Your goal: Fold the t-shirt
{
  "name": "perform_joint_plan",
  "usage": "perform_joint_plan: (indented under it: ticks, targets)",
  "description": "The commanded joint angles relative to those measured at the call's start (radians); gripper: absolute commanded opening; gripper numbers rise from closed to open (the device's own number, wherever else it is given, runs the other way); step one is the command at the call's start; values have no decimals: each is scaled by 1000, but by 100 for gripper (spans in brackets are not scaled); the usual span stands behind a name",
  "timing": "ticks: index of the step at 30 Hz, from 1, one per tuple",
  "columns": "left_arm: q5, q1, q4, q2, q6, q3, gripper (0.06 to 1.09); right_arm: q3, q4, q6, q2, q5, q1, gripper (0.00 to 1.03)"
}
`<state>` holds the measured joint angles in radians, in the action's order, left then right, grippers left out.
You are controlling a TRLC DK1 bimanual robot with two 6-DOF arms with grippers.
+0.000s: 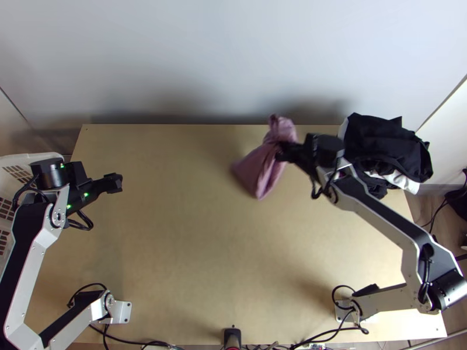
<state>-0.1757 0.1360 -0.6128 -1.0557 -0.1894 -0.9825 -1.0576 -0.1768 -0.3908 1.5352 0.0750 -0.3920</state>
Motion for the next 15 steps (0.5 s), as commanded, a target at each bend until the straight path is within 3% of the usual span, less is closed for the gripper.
perform_joint_plan:
  ticks: [1, 15]
  targets:
    - [-16, -12, 16, -17, -5, 2, 102, -104, 42, 24, -27, -3, 147, 3]
    - [-16, -56, 30, -27, -44, 13, 102, -423, 125, 33, 60, 8, 470, 3]
